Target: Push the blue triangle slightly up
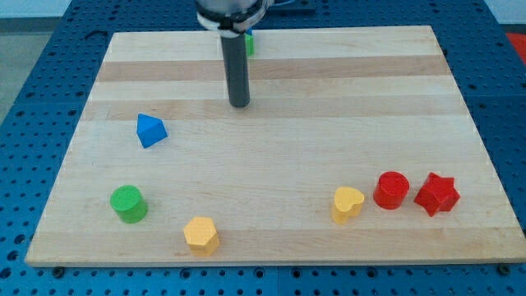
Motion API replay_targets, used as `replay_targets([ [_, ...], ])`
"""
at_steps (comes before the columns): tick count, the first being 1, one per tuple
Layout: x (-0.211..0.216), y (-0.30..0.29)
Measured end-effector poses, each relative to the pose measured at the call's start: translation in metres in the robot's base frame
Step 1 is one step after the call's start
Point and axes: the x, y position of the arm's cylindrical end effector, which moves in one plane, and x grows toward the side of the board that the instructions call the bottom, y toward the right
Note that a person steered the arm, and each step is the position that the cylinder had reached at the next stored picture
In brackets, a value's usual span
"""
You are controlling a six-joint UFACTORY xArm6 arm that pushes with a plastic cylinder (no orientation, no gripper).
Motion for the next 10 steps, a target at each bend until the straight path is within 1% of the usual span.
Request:
replay_targets([
  [1,0.028,-0.014],
  [2,0.067,-0.061],
  [3,0.112,-0.089],
  [4,0.14,-0.167],
  [5,0.14,-0.233],
  [6,0.123,-0.241],
  [7,0.096,-0.206],
  [9,0.042,-0.103],
  [10,0.027,-0.063],
])
